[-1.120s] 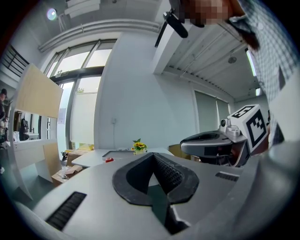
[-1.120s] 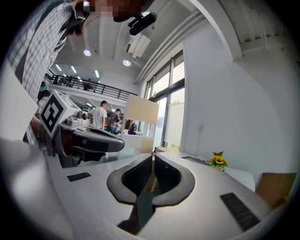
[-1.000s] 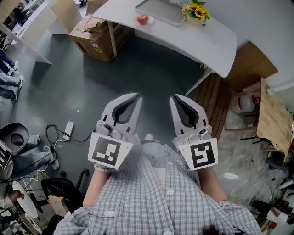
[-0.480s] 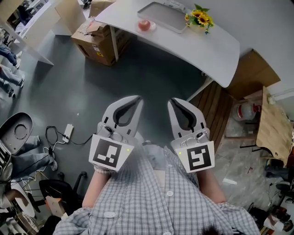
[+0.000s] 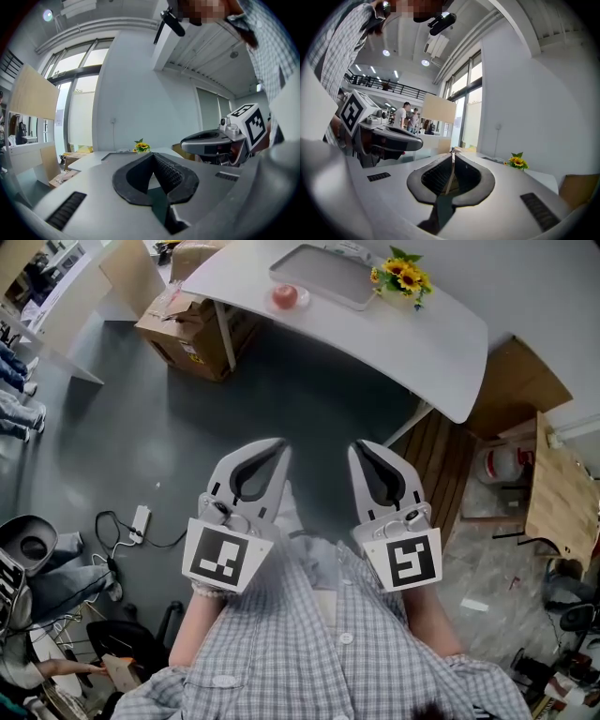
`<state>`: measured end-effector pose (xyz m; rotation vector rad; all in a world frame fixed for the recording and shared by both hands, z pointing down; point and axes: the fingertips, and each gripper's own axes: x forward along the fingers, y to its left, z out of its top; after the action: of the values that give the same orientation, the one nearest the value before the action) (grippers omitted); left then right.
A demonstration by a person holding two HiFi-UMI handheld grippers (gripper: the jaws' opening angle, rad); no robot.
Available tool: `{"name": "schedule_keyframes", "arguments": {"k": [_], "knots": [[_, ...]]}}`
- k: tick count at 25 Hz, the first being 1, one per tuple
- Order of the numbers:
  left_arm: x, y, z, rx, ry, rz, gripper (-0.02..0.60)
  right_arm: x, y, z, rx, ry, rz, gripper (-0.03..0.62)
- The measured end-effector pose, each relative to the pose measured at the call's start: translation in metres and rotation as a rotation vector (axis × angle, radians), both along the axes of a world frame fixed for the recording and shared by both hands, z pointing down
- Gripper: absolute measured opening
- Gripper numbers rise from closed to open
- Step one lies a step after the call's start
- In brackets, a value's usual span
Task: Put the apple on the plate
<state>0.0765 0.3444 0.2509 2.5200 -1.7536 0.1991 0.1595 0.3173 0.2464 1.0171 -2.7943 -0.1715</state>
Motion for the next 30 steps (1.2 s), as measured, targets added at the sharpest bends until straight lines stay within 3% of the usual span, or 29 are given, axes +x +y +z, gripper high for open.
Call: {"name": "schedule_keyframes", "arguments": {"k": [13, 30], "knots": [[-0.044, -0.075, 0.009, -0.038, 0.013, 0.049, 0.009, -0.042, -0.069, 0.004, -0.014, 0.036, 0.049, 0.029], [-0.093, -0.16, 0.006, -0.024, 0.0, 0.128, 0.009, -0.1, -0.145, 0.007, -0.015, 0.042, 0.098, 0.029]]}}
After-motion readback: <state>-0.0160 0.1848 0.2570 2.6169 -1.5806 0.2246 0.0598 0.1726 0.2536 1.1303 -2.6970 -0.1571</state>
